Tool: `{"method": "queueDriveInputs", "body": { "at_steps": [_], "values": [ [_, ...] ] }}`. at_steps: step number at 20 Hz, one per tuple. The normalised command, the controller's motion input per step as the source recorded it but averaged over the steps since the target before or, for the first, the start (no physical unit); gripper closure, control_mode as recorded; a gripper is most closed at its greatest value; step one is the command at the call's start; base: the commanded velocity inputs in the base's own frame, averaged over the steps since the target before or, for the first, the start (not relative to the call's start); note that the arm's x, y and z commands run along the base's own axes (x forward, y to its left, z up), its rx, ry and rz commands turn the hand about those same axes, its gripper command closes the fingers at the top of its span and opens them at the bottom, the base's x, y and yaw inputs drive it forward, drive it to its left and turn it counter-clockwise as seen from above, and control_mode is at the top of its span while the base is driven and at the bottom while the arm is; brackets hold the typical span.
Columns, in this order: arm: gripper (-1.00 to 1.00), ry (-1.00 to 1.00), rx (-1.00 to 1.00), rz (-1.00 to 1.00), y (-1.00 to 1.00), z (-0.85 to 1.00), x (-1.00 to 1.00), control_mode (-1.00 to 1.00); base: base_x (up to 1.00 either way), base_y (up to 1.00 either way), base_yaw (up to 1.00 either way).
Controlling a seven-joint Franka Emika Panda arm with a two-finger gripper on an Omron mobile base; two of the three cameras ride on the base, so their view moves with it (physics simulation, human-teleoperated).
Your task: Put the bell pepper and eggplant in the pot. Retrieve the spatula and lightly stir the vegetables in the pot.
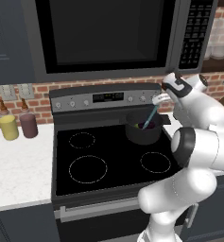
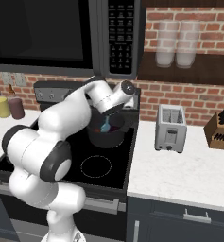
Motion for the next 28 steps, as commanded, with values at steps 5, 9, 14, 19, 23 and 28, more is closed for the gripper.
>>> {"method": "queueDriveInputs", "body": {
  "at_steps": [5,9,14,19,23,28],
  "values": [
    [1.0,0.12,0.04,0.0,-0.1,-0.33,-0.06,-1.0,0.0,0.0,0.0],
    [1.0,0.08,0.05,0.0,0.0,-0.29,-0.01,-1.0,0.0,0.0,0.0],
    [1.0,0.01,0.12,0.02,0.0,-0.42,0.1,-1.0,0.0,0.0,0.0],
    [1.0,-0.09,0.12,0.06,0.0,-0.4,0.35,-1.0,0.0,0.0,0.0],
    [1.0,-0.23,0.05,0.01,-0.01,-0.3,0.19,-1.0,0.0,0.0,0.0],
    [1.0,-0.21,-0.03,-0.01,-0.13,-0.27,0.05,-1.0,0.0,0.0,0.0]
  ]
}}
